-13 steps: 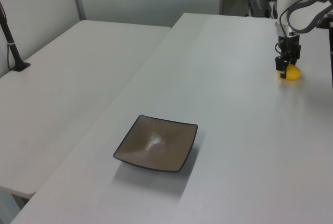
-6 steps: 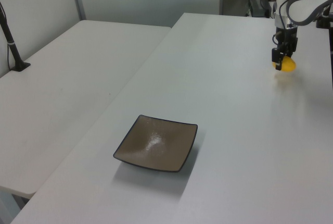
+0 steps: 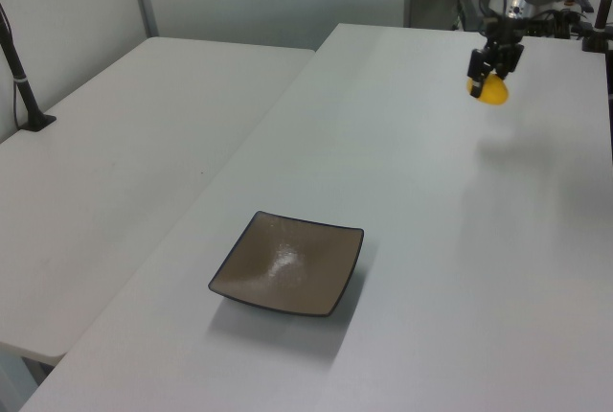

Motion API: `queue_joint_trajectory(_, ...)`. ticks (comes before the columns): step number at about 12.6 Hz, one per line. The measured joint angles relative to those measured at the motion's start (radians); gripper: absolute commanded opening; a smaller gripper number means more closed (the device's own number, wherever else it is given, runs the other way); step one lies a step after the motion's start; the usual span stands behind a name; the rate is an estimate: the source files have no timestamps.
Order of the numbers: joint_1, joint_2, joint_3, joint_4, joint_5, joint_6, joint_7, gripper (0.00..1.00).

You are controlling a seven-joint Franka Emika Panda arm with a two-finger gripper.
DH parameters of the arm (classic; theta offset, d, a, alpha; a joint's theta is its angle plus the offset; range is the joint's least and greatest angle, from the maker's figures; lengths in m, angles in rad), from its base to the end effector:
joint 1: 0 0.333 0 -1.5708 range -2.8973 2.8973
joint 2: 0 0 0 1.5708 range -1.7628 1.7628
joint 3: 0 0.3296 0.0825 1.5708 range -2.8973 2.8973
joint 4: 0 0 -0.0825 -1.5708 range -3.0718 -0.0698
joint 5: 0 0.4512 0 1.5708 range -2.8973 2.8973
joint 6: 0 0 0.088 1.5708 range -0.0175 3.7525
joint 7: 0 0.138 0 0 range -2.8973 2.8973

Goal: Put potatoes on a ceramic plate
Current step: 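Lift the potato and carry it toward the brown square plate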

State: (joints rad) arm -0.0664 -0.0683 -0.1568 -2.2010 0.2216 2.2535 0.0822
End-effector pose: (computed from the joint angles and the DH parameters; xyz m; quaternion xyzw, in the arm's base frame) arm 0.5781 -0.1198 0.3712 -0.9702 0.2147 -0.0658 0.0907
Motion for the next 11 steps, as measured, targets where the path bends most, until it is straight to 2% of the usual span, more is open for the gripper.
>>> queue_joint_trajectory(2, 0.020, -0.001, 0.060, 0.053, 0.090, 0.000, 0.026, 0.43)
queue_joint_trajectory(5, 0.023, 0.006, 0.186, 0.144, 0.148, 0.000, 0.178, 0.43)
queue_joint_trajectory(8, 0.045, 0.029, 0.352, 0.224, 0.161, 0.053, 0.383, 0.43)
queue_joint_trajectory(11, 0.113, 0.115, 0.467, 0.265, 0.160, 0.236, 0.547, 0.43)
